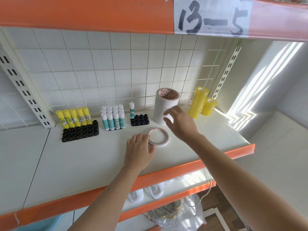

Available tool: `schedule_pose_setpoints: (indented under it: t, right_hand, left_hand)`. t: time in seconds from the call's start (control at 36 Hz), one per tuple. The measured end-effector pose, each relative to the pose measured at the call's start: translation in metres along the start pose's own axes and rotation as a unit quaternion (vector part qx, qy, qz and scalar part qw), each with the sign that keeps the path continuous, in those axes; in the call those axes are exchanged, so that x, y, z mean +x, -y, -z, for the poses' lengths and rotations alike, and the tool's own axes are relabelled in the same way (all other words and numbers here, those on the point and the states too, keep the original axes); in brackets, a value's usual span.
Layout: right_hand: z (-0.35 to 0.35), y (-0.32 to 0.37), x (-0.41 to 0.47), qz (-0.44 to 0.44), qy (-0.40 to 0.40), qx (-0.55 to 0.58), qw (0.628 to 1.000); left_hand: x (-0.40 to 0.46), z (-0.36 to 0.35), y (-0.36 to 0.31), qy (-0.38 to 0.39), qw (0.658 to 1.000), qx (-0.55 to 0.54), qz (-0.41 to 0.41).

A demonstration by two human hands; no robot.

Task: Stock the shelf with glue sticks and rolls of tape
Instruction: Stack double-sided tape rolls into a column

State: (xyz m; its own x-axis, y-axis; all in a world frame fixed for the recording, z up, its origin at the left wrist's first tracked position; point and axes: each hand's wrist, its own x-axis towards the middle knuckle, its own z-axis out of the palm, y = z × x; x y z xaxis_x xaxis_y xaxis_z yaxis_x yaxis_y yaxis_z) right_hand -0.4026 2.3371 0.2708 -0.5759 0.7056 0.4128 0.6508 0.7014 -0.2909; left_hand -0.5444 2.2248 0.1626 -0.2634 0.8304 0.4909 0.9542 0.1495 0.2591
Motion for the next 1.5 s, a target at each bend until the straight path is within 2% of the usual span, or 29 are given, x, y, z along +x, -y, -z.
schedule_pose_setpoints:
  t: [0.14,0.22,0.44,0.69,0.86,0.97,1.17,1.5]
  right_hand:
    - [-0.029,-0.015,-0.047,0.036,0.135,0.038,0.990]
    - [-0.036,-0.023,-0.063,0.049,0.182,0.007,0.982]
    - [-0.031,-0.033,-0.071,-0.010,0.140,-0.021,0.990]
    - [-0.003,-0.035,-0.065,-0.012,-0.028,-0.013,0.999]
    - [0.017,-0.033,-0.052,0.001,-0.146,-0.028,0.989]
    - [0.027,-0.029,-0.035,0.008,-0.190,-0.031,0.981]
    - [0.039,-0.020,0.017,0.024,-0.166,-0.023,0.986]
    - [0.025,-0.020,0.064,0.023,-0.036,-0.081,0.996]
  left_hand:
    - [0.001,-0.001,0.000,0.014,1.000,0.014,0.001]
    - [0.002,-0.001,0.001,0.026,0.999,0.019,0.006]
    - [0.000,-0.002,0.002,0.018,1.000,0.018,-0.009]
    - [0.000,-0.005,0.003,0.007,1.000,0.012,-0.012]
    - [0.000,-0.004,0.002,0.015,1.000,0.017,-0.010]
    - [0.000,-0.004,0.001,0.016,1.000,0.017,-0.009]
    - [-0.001,-0.004,0.000,0.007,1.000,0.019,-0.006]
    - [-0.001,-0.006,0.001,0.001,1.000,0.024,-0.006]
